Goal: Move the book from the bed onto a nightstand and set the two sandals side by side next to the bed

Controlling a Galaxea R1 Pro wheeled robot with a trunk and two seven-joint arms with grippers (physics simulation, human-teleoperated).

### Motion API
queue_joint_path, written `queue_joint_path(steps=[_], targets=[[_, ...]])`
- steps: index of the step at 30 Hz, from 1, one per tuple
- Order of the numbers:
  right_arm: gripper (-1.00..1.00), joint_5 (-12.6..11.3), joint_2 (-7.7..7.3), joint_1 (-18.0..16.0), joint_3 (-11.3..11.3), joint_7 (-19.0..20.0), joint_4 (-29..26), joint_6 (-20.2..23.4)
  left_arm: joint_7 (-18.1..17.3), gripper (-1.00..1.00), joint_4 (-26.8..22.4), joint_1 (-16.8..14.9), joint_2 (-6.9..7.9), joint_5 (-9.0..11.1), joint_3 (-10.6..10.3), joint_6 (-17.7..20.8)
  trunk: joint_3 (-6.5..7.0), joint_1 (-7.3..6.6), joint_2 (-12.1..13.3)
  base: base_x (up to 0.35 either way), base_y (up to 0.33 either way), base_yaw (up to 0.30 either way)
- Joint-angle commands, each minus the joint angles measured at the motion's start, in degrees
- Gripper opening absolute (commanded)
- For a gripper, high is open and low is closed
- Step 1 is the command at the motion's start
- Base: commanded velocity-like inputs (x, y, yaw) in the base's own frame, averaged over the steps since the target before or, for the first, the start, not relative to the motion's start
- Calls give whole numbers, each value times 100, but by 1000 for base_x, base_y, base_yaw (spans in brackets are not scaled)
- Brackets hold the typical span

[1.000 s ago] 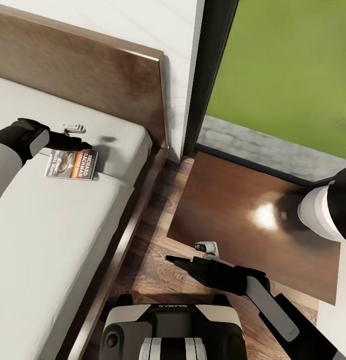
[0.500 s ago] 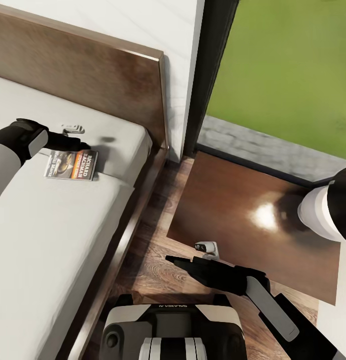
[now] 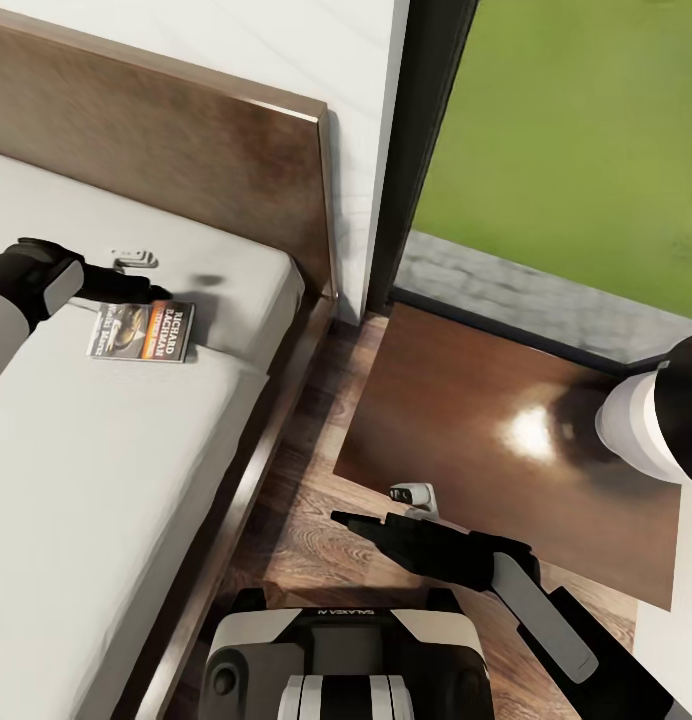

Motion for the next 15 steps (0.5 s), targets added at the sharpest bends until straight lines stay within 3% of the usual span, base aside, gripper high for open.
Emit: queue_joint_path(steps=[1,15], targets=[[100,-53,-3,-5,10,-9,1,38,-11,100,-10,-1,19,56,-47,35,-2,0,-2,0,0,0],[100,-53,-6,-5,10,-9,1,38,-150,100,100,-1,71,65,-52,52,-2,0,-2,0,0,0]])
